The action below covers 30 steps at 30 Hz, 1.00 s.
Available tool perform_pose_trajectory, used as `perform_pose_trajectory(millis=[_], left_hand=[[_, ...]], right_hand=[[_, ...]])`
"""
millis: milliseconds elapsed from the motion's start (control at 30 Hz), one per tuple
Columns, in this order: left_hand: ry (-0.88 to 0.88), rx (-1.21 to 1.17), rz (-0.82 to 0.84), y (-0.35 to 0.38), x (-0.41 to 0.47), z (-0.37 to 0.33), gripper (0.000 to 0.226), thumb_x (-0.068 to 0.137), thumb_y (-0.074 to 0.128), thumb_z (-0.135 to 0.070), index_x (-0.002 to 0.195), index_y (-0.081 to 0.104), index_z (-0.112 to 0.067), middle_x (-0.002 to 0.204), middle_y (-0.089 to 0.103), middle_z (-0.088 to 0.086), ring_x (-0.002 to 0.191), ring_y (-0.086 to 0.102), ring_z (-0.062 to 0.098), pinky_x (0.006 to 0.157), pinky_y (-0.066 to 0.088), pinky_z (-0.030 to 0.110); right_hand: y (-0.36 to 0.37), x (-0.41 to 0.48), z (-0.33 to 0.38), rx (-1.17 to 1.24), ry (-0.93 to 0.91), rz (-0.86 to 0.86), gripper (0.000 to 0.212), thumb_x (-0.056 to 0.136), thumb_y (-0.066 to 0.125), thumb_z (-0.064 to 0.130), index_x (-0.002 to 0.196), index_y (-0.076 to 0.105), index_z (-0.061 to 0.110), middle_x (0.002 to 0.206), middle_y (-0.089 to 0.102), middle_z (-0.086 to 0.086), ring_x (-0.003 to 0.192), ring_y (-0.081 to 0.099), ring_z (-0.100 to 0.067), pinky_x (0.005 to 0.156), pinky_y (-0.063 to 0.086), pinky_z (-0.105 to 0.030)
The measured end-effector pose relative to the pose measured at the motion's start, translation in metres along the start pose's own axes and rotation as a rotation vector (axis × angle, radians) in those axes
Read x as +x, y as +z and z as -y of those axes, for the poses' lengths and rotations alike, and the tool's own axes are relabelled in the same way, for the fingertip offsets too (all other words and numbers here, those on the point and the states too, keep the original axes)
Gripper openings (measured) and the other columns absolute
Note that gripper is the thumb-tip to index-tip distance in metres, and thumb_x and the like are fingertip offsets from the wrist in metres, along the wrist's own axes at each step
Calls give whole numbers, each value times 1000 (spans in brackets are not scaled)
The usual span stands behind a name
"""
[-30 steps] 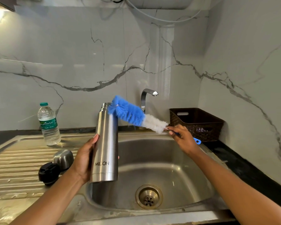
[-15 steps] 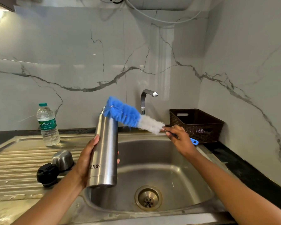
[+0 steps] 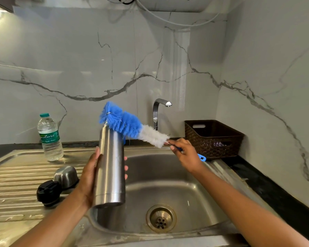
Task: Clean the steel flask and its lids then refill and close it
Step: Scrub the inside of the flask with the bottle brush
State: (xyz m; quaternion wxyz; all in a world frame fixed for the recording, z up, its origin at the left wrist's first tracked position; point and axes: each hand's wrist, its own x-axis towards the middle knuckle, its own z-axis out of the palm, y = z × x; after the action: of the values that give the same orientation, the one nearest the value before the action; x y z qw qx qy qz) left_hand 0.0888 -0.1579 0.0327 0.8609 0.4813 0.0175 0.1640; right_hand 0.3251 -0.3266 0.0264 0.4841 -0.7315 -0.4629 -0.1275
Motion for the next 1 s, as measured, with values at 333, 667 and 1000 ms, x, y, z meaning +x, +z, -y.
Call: perform_pose_trajectory(millis=[333,667,1000], left_hand=[[-54,22,-90,4,-1,1,98,39,88,-56,114,58,-1,85,64,22,64,67,34,56,58,39],[-10,-51,-70,1,0,0,84,47,88,-49,116,67,-6,117,65,19,90,68,34,76,55,50],[-68,28,-109,4,-4,-5,94,45,85,-54,114,56,2,83,66,25,60,66,33,54,58,39]], right_hand=[[-3,-1,0,43,11,0,28,92,57,11,113,63,30,92,57,-9,95,49,-22,86,37,-27],[1,-3,0,-19,2,-21,28,92,58,11,118,66,18,84,50,6,92,49,-21,82,38,-26],[-7,-4,-11,-27,49,-13,27,92,57,9,118,65,14,85,51,4,95,50,-23,83,39,-29]])
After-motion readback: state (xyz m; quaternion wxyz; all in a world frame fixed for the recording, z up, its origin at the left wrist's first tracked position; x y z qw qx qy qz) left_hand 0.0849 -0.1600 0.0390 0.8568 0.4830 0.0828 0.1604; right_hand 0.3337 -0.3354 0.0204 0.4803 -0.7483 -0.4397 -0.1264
